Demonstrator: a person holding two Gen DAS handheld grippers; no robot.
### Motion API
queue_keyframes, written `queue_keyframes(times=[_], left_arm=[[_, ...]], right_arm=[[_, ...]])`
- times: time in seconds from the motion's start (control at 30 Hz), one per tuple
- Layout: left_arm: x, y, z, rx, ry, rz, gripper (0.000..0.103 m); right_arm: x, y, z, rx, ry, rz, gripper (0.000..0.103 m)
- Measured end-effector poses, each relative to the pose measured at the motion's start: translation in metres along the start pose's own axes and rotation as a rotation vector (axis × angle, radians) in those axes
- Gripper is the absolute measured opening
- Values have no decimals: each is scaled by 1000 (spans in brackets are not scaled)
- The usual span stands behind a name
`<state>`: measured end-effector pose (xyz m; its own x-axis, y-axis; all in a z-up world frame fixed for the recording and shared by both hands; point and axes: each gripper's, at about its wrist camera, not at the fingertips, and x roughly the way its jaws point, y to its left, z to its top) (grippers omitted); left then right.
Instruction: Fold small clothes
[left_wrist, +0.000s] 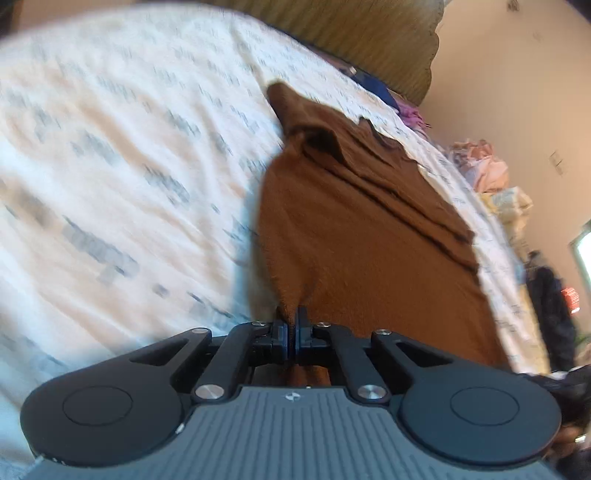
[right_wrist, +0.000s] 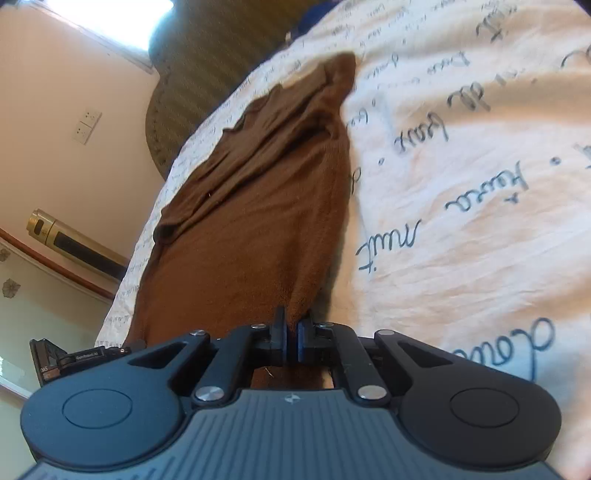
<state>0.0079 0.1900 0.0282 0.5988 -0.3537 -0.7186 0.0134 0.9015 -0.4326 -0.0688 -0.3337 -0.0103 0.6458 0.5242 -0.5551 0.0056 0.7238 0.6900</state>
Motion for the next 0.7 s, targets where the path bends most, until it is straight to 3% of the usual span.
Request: queue_keyframes(times=[0.1,0.17,0.23,0.27,0.3,0.33,0.4,0.47,0.53,0.57,0.6,0.7], left_arm=[[-1,7,-2,30,14,6,7],[4,12,-7,1,18,-14,11],[-6,17,-13,-66,35,-111,34],[-13,19,-18,-88,37,-173,69],[-19,21,-26,-112,41,-227,95],[-25,22,-36,-142,44,-277,98],[-29,21,-54,-184,84,-341,94],[-34,20,-70,-196,86,-343,86],[-37,14,-76,-163,87,-305,55],[-35,13,-76,-152,105,-277,5],[-33,13,-76,-143,127,-235,4],[-46,13,-68,-90,98,-168,3]], right_arm=[[-1,-20,-4,41,4,-42,3],[-3,-31,-9,124,-16,22,4],[-7,-31,-13,183,13,54,8],[-7,-29,-16,191,37,76,17],[-12,-27,-19,185,59,104,23],[-15,-25,-25,181,78,135,32],[-17,-25,-40,222,130,228,42],[-10,-22,-56,250,185,270,41],[-7,-13,-66,219,181,265,35],[-4,-10,-66,201,184,252,12],[-3,-7,-65,179,187,232,5],[-15,1,-66,122,168,200,5]])
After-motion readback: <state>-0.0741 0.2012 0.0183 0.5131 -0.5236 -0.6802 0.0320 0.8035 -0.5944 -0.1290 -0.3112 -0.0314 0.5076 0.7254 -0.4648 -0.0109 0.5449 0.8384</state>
